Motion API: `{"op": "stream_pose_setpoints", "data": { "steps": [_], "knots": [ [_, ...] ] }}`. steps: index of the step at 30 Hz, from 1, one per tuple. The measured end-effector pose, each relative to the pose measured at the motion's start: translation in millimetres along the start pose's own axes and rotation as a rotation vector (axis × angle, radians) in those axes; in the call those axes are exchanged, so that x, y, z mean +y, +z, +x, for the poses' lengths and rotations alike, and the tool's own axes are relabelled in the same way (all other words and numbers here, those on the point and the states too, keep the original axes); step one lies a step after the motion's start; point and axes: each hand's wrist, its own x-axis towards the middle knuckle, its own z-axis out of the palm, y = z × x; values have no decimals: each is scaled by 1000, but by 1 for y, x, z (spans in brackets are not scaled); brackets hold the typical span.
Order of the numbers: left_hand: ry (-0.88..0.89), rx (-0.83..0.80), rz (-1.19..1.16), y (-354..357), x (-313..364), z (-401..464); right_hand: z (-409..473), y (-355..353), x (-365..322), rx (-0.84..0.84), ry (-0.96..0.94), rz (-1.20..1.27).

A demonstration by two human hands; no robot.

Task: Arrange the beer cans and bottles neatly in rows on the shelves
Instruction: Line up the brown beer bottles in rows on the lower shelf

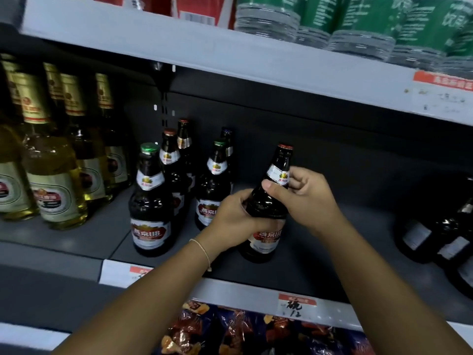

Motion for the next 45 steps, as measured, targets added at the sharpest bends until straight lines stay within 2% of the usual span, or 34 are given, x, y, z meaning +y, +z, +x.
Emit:
{"op": "stream_pose_setpoints", "data": {
  "steps": [7,20,32,38,45],
  "knots": [
    [-16,70,85,-33,-6,-33,-10,47,0,28,-5,53],
    [69,157,238,-71,-28,-71,-16,103,-3,32,-2,53],
    [146,262,407,-75,-59,-85,-18,125,-2,58,-56,-50],
    [94,262,481,-77,-69,-80,-16,127,-2,98,-67,-99],
    [71,264,540,-77,-78,-79,-14,120,-1,51,-36,-87]
  ]
}}
